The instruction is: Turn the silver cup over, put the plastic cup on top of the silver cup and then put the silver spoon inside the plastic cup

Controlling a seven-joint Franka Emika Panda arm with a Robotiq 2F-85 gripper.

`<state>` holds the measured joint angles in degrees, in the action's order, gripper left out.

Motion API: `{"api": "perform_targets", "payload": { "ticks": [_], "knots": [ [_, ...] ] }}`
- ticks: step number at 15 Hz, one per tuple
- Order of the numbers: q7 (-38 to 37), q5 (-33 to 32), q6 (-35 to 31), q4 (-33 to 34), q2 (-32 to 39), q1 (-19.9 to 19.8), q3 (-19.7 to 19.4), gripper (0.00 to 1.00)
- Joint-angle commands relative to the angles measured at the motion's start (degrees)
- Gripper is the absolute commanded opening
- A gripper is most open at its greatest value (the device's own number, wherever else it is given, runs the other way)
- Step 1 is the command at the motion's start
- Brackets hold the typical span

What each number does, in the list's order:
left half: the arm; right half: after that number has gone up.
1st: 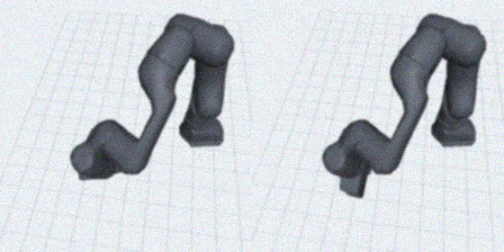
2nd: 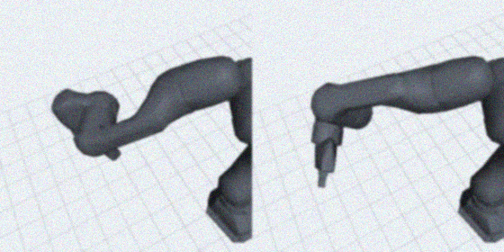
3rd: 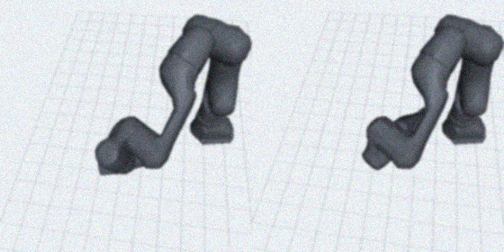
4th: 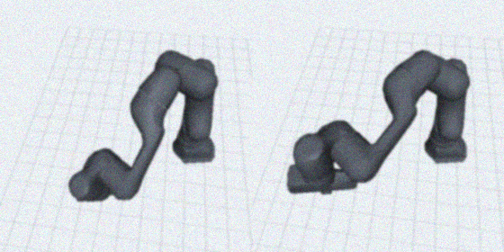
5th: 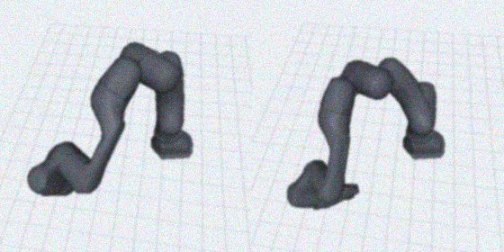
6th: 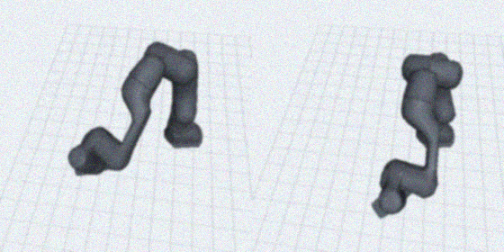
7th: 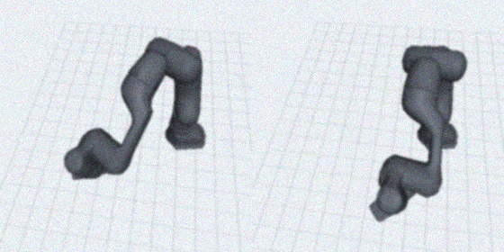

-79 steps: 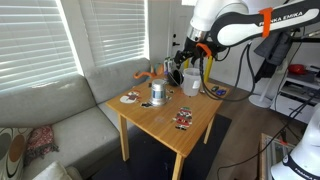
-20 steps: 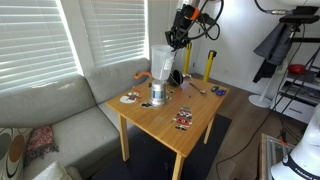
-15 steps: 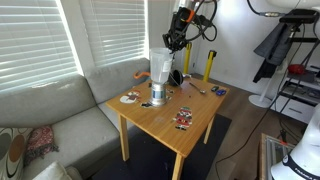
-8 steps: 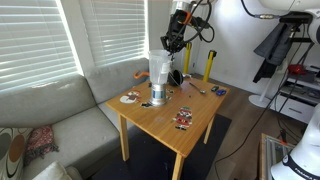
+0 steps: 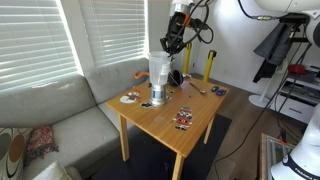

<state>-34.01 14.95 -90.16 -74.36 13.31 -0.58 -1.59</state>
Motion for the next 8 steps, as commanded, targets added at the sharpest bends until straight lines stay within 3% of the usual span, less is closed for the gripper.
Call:
{"api": "perform_targets", "payload": {
  "ticks": [1,8],
  "knots": [
    [-1.27,-0.84,1.64,2.63,1.21,0.17,-0.11,0.31],
    [-0.64,-1.27,-0.34,2.28,-0.18,0.08,-0.32,0.77]
  ]
}}
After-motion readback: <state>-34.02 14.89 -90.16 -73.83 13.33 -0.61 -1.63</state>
